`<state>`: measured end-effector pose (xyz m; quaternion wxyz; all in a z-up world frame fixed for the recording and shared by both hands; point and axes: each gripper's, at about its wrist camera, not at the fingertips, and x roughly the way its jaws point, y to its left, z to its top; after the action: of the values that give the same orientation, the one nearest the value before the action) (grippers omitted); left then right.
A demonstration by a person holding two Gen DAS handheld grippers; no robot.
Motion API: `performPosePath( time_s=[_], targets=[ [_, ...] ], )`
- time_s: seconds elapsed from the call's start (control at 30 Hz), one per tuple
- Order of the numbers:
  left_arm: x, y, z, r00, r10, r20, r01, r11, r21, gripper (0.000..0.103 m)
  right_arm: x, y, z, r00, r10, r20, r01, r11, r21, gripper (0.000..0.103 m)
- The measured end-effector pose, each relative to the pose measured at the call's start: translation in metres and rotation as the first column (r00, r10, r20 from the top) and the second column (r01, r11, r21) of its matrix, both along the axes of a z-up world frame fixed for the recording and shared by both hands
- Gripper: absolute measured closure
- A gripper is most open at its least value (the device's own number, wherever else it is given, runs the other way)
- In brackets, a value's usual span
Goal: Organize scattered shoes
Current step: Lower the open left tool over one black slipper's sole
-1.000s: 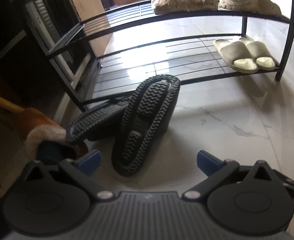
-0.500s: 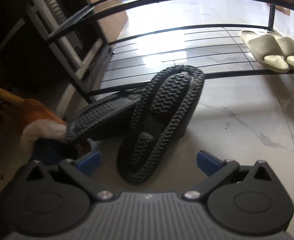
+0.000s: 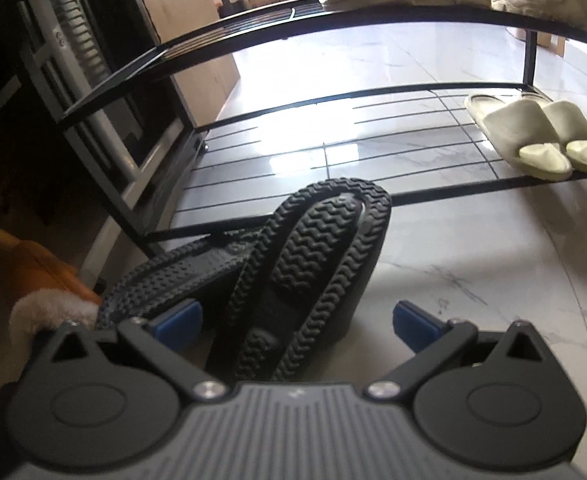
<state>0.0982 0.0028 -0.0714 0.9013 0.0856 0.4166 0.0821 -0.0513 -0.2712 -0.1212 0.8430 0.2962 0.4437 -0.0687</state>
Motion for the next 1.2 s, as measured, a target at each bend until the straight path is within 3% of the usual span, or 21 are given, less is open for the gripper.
performPosePath(
  time_s=[0.2,0.3,0.43,0.6,0.73,0.9,1.03,1.2],
  targets=[
    [0.004,0.001,-0.014,0.999,-0.038,0.032,0.037,0.998,0.040,0.001,-0.004,-0.009,-0.005,0.997,-0.040,0.059,0.040,0.999,-0.002,0.000],
    [0.005,0.004,-0.025,0.999,-0.039,0.011,0.038,0.998,0.049,0.001,-0.010,-0.013,-0.004,0.982,-0.085,0.166,0.108,0.985,-0.135,0.000],
    [0.005,0.011,-0.031,0.999,-0.030,-0.014,0.030,1.000,0.000,0.001,-0.011,-0.023,-0.009,0.959,-0.081,0.271,0.154,0.954,-0.259,0.000],
    [0.014,0.019,-0.041,0.998,-0.055,-0.026,0.055,0.998,0.000,0.001,-0.005,-0.039,-0.025,0.966,-0.126,0.228,0.164,0.974,-0.159,0.000],
    [0.025,0.022,-0.051,0.997,-0.056,-0.047,0.053,0.996,-0.071,0.001,-0.004,-0.044,-0.029,0.971,-0.119,0.207,0.146,0.981,-0.123,0.000],
    [0.032,0.003,-0.059,0.993,-0.108,-0.036,0.110,0.993,0.031,0.001,-0.004,-0.048,-0.028,0.964,-0.117,0.241,0.149,0.981,-0.121,0.000],
    [0.031,-0.015,-0.064,0.975,-0.223,-0.003,0.221,0.963,0.157,0.001,0.000,-0.048,-0.030,0.963,-0.117,0.241,0.156,0.977,-0.148,0.000],
    [0.033,-0.011,-0.067,0.970,-0.244,0.015,0.239,0.957,0.167,0.001,-0.001,-0.047,-0.032,0.965,-0.116,0.235,0.153,0.977,-0.148,0.000]
  ],
)
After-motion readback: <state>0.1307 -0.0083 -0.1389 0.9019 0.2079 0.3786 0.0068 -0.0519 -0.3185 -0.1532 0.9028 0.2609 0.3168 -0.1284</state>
